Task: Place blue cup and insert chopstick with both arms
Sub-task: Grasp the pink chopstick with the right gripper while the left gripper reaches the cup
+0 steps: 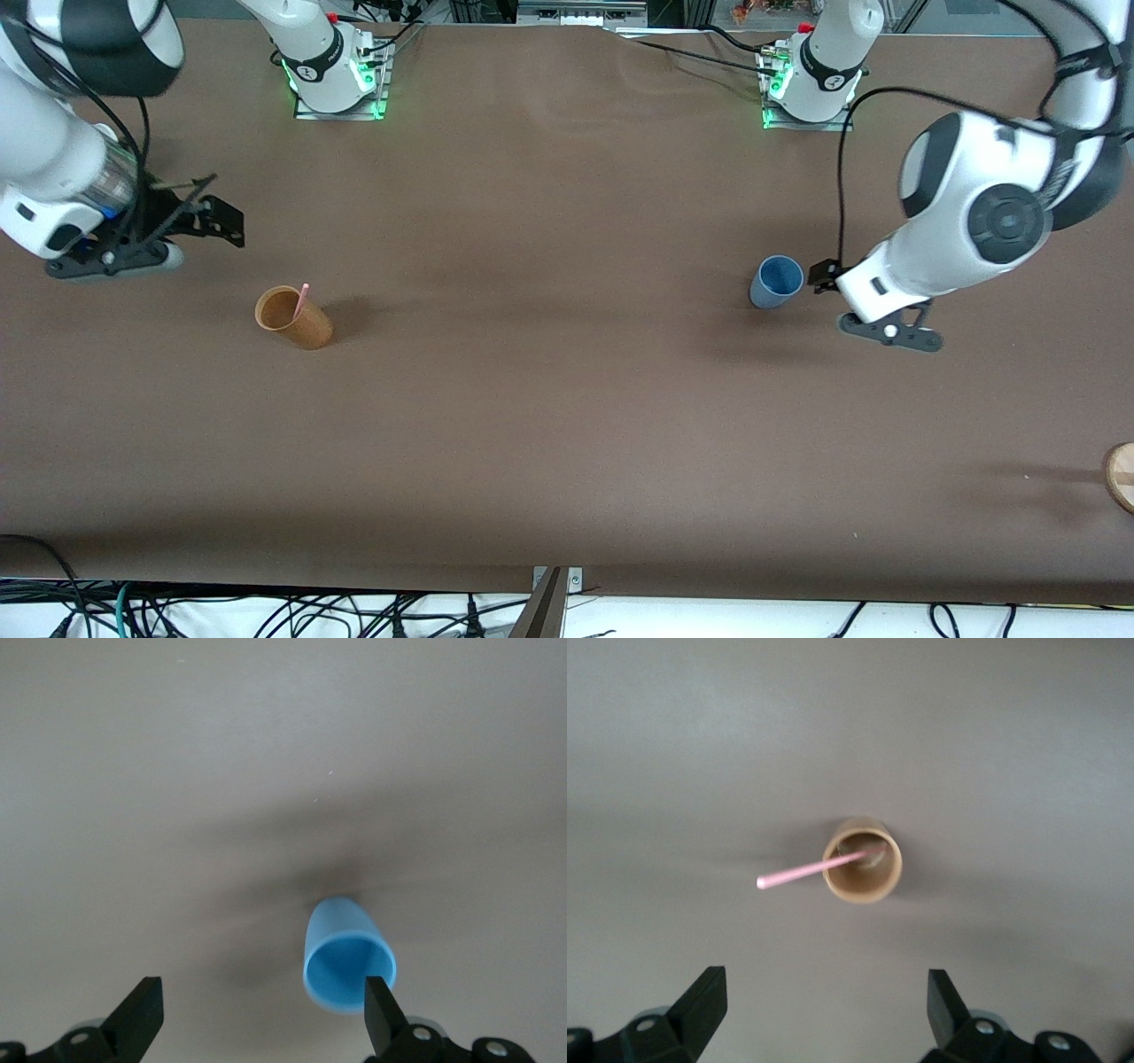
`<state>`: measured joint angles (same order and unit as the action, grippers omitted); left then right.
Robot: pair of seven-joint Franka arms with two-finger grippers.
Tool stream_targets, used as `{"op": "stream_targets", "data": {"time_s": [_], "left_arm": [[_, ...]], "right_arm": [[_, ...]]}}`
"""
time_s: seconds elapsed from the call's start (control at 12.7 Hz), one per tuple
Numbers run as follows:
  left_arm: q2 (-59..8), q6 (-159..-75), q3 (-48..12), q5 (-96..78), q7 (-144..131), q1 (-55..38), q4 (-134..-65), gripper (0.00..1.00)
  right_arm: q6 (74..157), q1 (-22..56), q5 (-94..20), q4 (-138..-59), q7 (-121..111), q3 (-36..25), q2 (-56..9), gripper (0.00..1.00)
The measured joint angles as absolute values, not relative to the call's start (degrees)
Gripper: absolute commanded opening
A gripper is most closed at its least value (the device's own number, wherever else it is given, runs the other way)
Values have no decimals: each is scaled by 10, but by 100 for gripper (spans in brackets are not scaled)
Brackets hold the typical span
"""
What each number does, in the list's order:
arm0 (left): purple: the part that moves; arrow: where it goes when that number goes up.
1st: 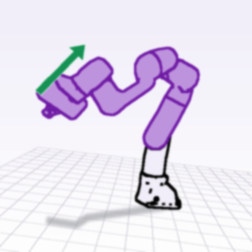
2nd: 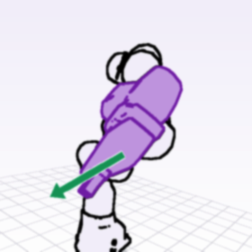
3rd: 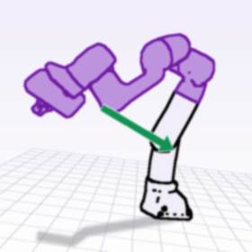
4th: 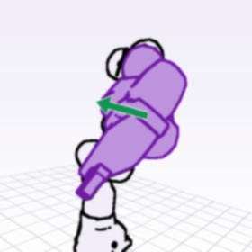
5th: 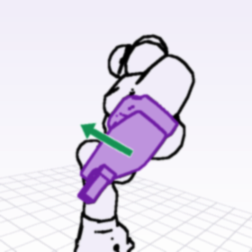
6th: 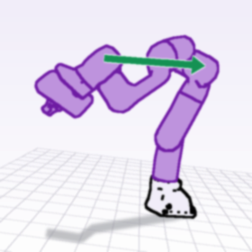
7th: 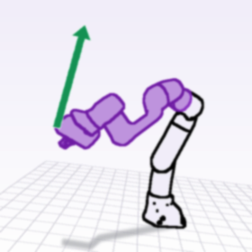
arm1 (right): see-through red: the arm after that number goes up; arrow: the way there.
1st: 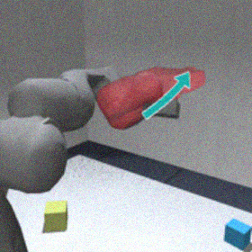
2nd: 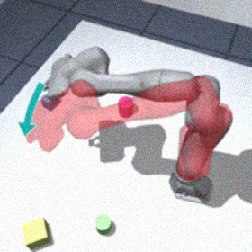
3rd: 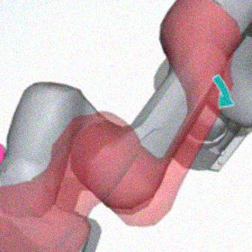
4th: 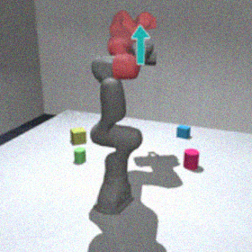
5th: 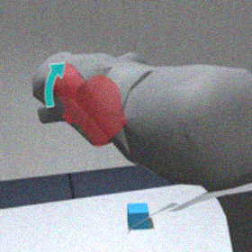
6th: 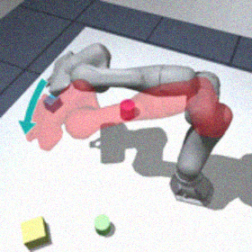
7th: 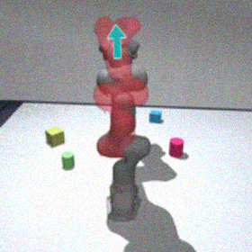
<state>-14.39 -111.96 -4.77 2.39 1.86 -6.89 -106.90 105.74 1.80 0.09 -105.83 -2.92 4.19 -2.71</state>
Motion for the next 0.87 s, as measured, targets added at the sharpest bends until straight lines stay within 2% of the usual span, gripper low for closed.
{"op": "stream_targets", "data": {"time_s": [0.16,0.24,0.55,0.71,0.87], "left_arm": [[-150,-1215,-48,43,20,-78,-1141,100],[-151,-1237,-49,60,22,-80,-1166,100],[-141,-1239,-65,76,27,-81,-1212,100],[-138,-1254,-74,77,27,-81,-1237,100],[-139,-1274,-74,83,27,-79,-1249,95]], "right_arm": [[1115,19,-2,-1078,0,57,-59,99],[1134,20,-7,-1081,12,60,-77,99],[1170,17,-49,-1081,20,59,-120,89],[1177,17,-63,-1085,22,59,-130,88],[1189,17,-72,-1102,22,59,-134,84]]}}
